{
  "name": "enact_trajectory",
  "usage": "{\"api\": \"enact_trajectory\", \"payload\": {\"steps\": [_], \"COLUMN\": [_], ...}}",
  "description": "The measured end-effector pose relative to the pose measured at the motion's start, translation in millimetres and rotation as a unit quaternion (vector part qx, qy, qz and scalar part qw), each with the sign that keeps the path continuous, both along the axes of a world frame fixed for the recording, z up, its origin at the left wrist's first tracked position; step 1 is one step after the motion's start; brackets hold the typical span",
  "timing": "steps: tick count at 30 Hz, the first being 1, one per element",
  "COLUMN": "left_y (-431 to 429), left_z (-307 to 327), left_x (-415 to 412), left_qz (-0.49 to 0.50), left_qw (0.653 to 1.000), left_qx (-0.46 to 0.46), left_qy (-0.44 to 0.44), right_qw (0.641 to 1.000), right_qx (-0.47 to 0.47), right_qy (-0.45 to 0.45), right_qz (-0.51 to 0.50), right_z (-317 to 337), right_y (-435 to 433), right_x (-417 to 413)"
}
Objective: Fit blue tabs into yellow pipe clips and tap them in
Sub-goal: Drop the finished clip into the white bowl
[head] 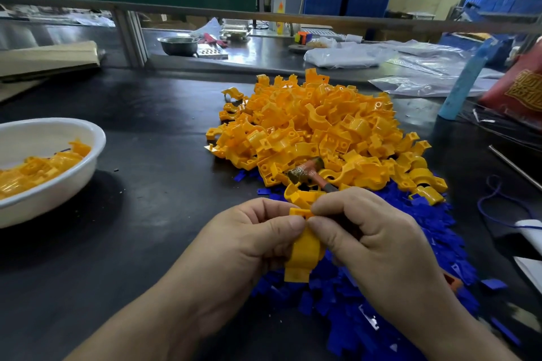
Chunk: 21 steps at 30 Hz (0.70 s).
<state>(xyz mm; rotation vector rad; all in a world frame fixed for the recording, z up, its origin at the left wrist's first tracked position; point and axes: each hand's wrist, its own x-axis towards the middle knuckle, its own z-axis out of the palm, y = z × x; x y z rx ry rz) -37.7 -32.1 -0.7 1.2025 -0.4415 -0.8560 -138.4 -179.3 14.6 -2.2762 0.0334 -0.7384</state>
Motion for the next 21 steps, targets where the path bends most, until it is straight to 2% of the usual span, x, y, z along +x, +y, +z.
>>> {"api": "enact_trajectory", "payload": {"steps": [8,13,17,21], "left_y": [3.2,4.9,3.2,3.8], "left_z": [2.6,2.0,2.2,0.8], "left_x": [-0.9,0.8,-1.7,-1.4], "left_qz": [0.042,0.062,0.004,-0.016], "left_qw": [0.998,0.994,0.996,0.997], "left_qx": [0.016,0.055,0.039,0.022], "left_qy": [-0.033,-0.067,-0.079,-0.078], "right_qw": [0.999,0.999,0.999,0.999], "right_qx": [-0.038,0.009,-0.023,0.003], "right_qy": [-0.033,-0.017,0.002,0.009], "right_qz": [0.014,0.028,0.036,0.04], "right_z": [5.5,4.1,5.7,3.5], "right_y": [-0.6,-0.4,1.9,4.6], "right_x": [-1.5,-1.7,-2.0,-1.9]}}
